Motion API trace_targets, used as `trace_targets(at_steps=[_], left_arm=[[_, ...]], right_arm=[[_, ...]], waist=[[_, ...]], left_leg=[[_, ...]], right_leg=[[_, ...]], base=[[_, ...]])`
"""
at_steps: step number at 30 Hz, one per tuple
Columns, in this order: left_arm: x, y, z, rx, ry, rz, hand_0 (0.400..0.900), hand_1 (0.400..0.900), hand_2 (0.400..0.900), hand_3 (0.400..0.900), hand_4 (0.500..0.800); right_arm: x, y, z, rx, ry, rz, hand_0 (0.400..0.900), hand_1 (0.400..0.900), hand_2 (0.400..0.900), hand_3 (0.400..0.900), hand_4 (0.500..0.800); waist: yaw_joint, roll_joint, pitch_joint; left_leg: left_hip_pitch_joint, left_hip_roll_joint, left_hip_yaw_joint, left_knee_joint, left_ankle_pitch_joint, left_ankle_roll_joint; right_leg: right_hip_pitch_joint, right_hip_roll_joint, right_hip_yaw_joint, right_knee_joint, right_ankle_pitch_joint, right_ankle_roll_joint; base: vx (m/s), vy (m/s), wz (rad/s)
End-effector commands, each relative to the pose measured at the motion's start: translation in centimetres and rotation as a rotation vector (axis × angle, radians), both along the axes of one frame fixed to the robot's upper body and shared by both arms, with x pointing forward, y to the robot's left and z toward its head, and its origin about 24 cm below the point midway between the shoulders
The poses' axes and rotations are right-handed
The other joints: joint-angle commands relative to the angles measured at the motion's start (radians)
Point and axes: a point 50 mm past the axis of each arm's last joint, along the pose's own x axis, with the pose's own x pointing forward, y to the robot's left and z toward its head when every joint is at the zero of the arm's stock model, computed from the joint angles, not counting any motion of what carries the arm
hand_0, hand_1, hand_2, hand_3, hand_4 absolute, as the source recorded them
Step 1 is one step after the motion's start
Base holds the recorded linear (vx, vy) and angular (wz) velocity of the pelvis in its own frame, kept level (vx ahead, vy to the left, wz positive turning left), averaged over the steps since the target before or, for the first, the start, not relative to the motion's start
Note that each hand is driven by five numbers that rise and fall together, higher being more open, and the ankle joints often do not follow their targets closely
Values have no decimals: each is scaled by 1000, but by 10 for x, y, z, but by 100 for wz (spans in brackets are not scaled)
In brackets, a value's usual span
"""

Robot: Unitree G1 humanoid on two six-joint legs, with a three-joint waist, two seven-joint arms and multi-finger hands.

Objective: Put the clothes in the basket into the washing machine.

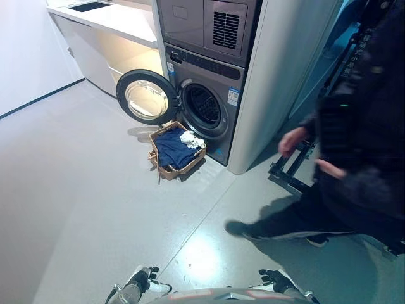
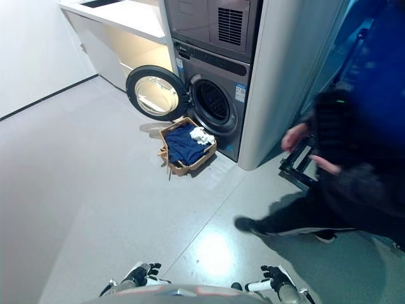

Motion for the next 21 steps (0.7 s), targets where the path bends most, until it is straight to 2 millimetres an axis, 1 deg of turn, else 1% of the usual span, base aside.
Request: trace_targets(at_steps=[1, 9, 15, 18, 21], left_arm=[[18, 8, 6, -4, -57, 63, 900, 900, 900, 900, 800], [18, 14, 6, 25, -50, 73, 900, 900, 900, 900, 800], [22, 17, 7, 45, -57, 77, 900, 900, 900, 900, 800], [27, 21, 10, 60, -73, 90, 900, 900, 900, 900, 800], [33, 24, 12, 65, -91, 91, 900, 900, 900, 900, 800]], right_arm=[[3, 7, -1, 0, -6, 47, 900, 900, 900, 900, 800], [6, 4, -1, -10, -6, 39, 900, 900, 900, 900, 800], [9, 3, 0, -17, -12, 35, 900, 900, 900, 900, 800], [11, -4, 1, -37, -11, 21, 900, 900, 900, 900, 800], [6, -12, 1, -63, 14, -7, 900, 900, 900, 900, 800]], waist=[[-4, -59, -21], [-1, -64, -11], [0, -68, -4], [5, -71, 8], [7, -69, 22]], left_leg=[[-41, -38, -17, -2, -51, 20], [-56, -48, -21, -2, -53, 30], [-66, -59, -24, -2, -56, 42], [-74, -72, -24, 6, -66, 62], [-78, -89, -31, 31, -89, 84]], right_leg=[[-29, -45, 20, 1, 1, 77], [-40, -51, 20, 1, 4, 79], [-45, -62, 10, 11, 1, 82], [-79, -78, 7, 89, -20, 87], [-124, -84, 14, 220, -45, 93]], base=[[0, 0, 0], [4, 4, 0], [55, 57, 4], [69, 114, 1], [85, 142, 0]])
